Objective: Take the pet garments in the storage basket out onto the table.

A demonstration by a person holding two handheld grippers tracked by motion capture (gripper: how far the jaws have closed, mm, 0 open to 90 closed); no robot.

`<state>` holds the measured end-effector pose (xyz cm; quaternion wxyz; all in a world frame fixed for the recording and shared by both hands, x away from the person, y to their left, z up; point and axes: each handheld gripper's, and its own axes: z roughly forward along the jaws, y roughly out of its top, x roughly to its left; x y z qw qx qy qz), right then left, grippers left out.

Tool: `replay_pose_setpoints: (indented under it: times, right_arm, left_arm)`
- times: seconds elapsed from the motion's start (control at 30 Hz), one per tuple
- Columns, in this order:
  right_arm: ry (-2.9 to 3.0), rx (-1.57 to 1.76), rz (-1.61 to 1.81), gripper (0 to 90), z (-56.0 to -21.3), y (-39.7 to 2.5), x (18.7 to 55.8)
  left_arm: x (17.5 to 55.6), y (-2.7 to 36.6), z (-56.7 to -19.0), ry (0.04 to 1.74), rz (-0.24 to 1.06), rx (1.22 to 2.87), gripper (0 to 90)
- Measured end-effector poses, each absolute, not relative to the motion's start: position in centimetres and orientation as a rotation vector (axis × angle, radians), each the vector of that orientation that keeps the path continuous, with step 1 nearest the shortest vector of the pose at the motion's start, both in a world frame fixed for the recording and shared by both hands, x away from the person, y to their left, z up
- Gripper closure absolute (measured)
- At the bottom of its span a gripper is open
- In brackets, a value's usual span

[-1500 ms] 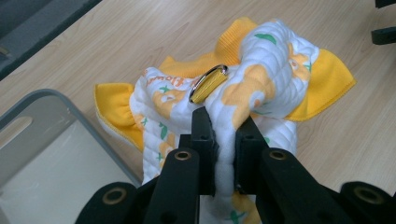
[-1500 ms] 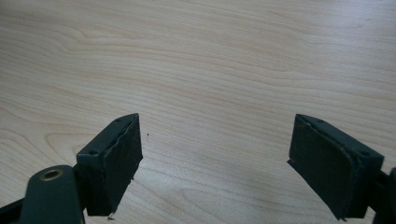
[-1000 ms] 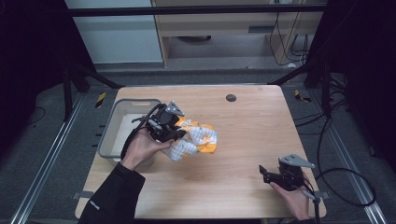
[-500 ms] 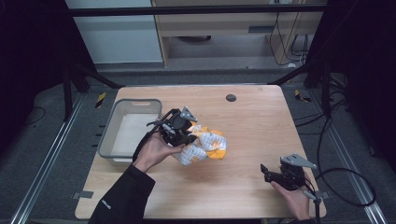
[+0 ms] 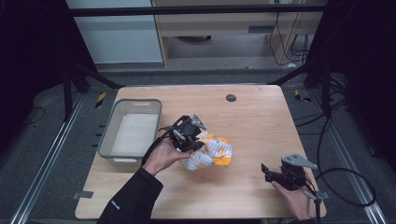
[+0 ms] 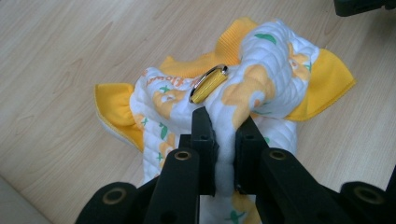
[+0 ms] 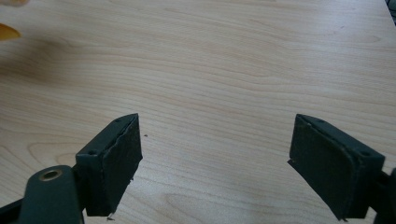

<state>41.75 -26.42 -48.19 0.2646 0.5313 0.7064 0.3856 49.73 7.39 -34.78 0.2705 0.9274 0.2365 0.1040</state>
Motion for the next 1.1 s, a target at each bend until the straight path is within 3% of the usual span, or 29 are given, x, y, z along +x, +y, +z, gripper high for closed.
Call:
replay_pose_setpoints:
  times: [1.1]
  right_arm:
    - [1.923,1.428,1.033,15.8,-48.3,-26.3,41.8]
  left_arm:
    - [49.3,4.8,-40.9,0.581,0.174,2.571,76.9]
